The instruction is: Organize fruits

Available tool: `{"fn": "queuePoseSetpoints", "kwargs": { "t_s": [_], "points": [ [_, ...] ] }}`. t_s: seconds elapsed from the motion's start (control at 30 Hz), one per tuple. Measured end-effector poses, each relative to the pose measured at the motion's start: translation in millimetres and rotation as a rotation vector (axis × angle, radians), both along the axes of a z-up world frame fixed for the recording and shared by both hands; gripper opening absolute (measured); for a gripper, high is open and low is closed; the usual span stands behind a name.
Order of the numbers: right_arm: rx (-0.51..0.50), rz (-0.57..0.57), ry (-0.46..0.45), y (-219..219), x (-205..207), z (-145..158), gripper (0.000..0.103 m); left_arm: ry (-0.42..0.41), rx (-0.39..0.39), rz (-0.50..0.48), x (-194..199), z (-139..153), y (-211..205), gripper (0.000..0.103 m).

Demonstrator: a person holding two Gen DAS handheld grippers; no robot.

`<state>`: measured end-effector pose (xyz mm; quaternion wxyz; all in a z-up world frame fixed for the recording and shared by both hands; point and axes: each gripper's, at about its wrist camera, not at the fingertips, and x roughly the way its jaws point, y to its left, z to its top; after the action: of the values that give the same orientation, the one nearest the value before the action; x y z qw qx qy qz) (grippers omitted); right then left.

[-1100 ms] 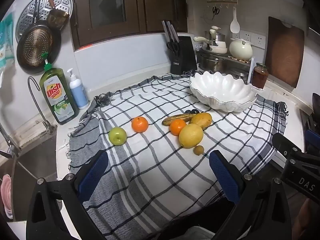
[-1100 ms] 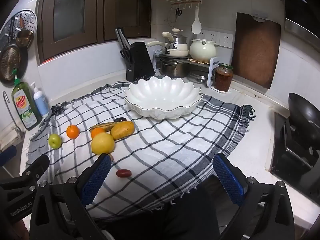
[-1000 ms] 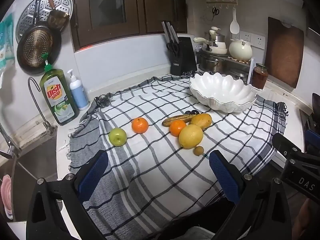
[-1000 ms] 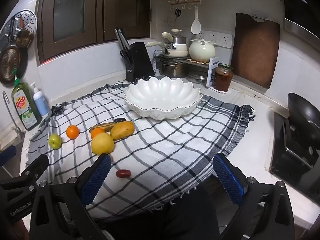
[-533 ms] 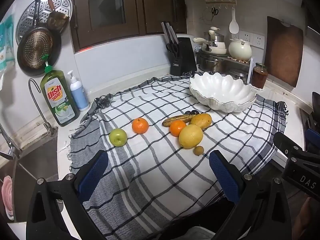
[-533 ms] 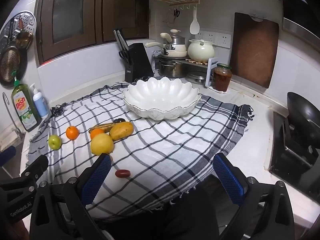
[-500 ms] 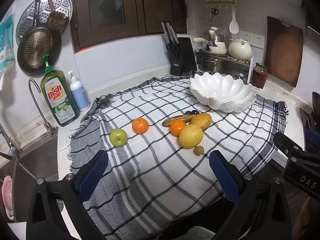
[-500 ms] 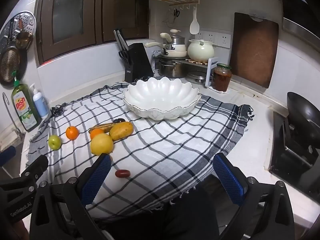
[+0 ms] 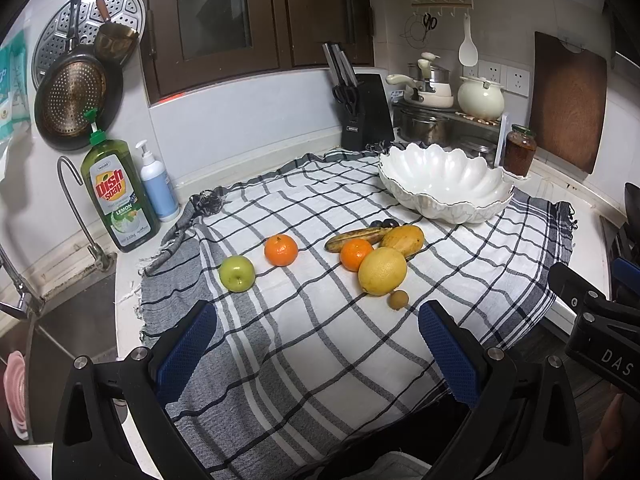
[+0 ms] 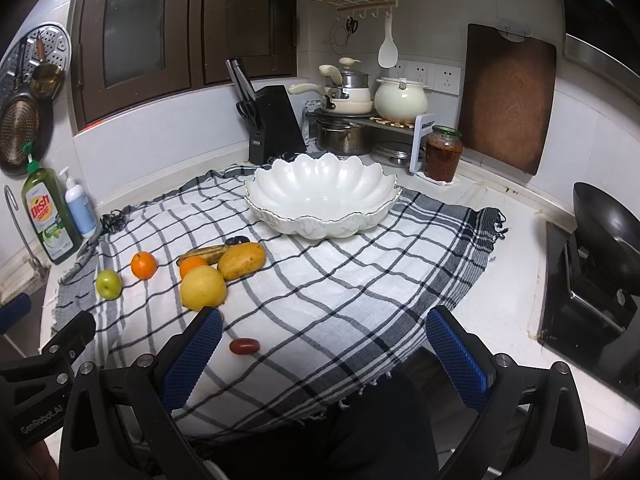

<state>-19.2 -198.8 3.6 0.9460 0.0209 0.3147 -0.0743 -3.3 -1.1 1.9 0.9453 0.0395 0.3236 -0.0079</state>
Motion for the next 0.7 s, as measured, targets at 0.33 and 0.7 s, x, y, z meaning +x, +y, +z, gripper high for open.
{"fn": "queuePoseSetpoints", "kwargs": {
  "t_s": [0.33, 0.7],
  "points": [
    [0.0, 0.0, 0.0, 0.0, 0.1, -0.2, 0.103, 0.002, 0.0, -0.003, -0.6, -0.6, 2.2, 0.103],
    [0.001, 0.0, 0.0, 0.1, 0.5, -0.6, 0.103, 0.002, 0.001, -0.001, -1.0, -0.6, 1.9, 0.103]
  ]
}}
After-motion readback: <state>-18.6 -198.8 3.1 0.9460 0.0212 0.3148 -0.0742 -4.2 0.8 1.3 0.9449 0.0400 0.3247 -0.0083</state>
